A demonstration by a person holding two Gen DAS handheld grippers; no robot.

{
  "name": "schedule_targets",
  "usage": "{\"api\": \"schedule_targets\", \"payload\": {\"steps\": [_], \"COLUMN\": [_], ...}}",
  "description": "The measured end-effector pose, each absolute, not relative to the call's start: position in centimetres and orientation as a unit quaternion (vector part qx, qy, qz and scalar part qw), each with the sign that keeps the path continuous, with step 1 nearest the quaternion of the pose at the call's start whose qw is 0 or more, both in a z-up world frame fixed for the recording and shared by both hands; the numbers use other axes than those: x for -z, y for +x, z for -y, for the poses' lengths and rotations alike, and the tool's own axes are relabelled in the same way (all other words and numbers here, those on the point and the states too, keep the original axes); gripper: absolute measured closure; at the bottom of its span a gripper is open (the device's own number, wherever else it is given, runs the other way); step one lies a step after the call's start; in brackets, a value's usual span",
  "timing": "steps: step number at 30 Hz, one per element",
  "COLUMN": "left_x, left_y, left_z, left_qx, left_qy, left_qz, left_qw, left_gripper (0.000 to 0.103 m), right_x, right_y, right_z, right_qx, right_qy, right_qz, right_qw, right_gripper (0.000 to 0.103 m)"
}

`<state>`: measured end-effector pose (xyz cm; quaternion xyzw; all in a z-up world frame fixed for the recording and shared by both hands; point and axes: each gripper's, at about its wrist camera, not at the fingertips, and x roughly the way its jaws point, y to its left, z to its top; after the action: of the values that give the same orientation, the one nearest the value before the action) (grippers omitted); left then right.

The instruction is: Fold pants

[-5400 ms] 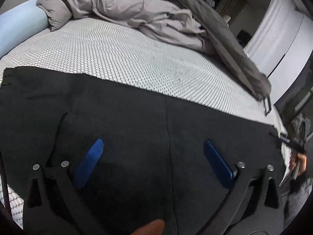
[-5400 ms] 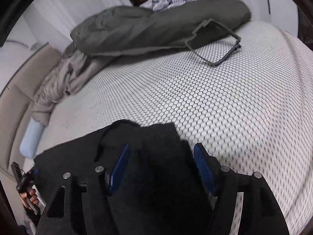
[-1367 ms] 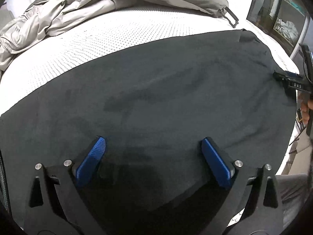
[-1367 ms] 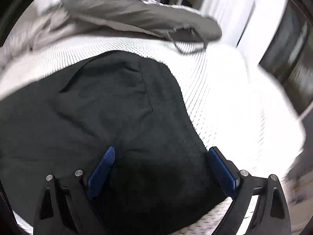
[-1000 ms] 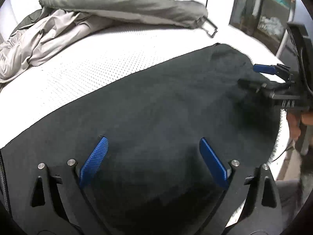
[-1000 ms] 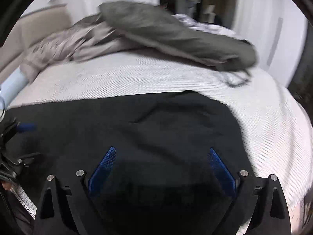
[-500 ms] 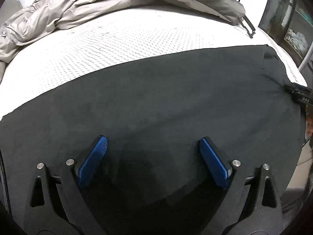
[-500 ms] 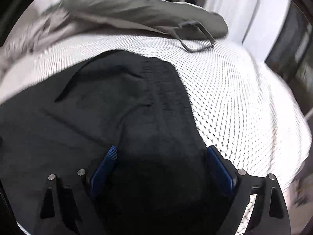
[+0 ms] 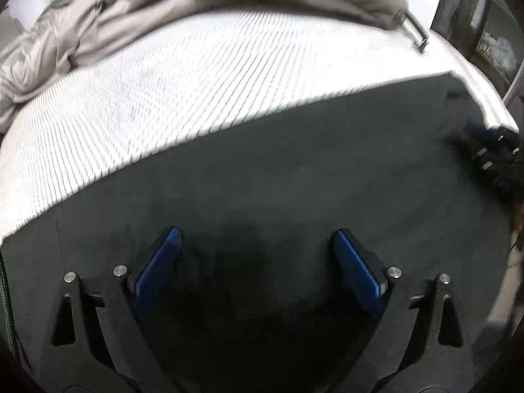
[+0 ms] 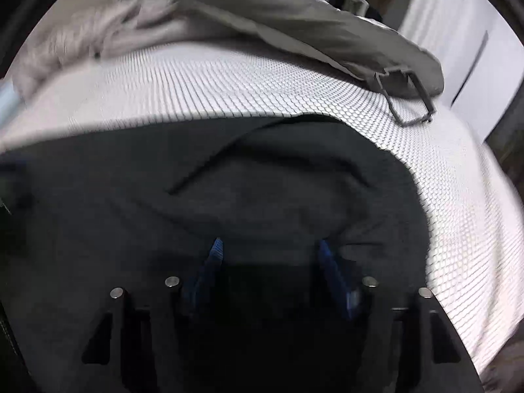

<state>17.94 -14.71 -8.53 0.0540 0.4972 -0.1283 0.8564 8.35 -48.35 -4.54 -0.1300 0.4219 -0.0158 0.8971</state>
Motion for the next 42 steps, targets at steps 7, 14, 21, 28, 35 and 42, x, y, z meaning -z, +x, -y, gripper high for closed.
{"api": "schedule_targets", "payload": {"steps": [7, 14, 21, 28, 35, 42], "left_x": [8.3, 8.2, 8.8, 9.1, 7.0, 8.6], "left_y": [17.9, 20.3, 20.4, 20.1, 18.7, 17.4], "left_z": [11.2, 13.5, 12.8, 12.0, 12.7, 17.7], "left_qx": [0.113, 0.12, 0.127, 0.139, 0.138, 0.181], "left_qy": [0.029, 0.034, 0.026, 0.024, 0.013, 0.074], "left_qz": [-0.49, -0.484, -0.482, -0.483, -0.475, -0.482], "left_qw": [0.864, 0.866, 0.866, 0.864, 0.869, 0.854], "left_gripper": [0.013, 0.015, 0.014, 0.013, 0.02, 0.019], "right_x": [2.1, 2.3, 5.1, 3.6, -1.8, 3.9], "right_y": [6.0, 9.5, 13.2, 12.5, 6.5, 6.0], "right_z": [47.7, 33.9, 32.6, 49.0, 45.0, 40.6], "right_qx": [0.028, -0.079, -0.062, 0.138, 0.102, 0.022], "right_qy": [-0.133, -0.169, -0.215, -0.172, -0.123, -0.11], "right_qz": [-0.413, -0.409, -0.441, -0.451, -0.382, -0.431], "right_qw": [0.9, 0.893, 0.869, 0.865, 0.91, 0.896], "right_gripper": [0.064, 0.043, 0.042, 0.034, 0.037, 0.037]}}
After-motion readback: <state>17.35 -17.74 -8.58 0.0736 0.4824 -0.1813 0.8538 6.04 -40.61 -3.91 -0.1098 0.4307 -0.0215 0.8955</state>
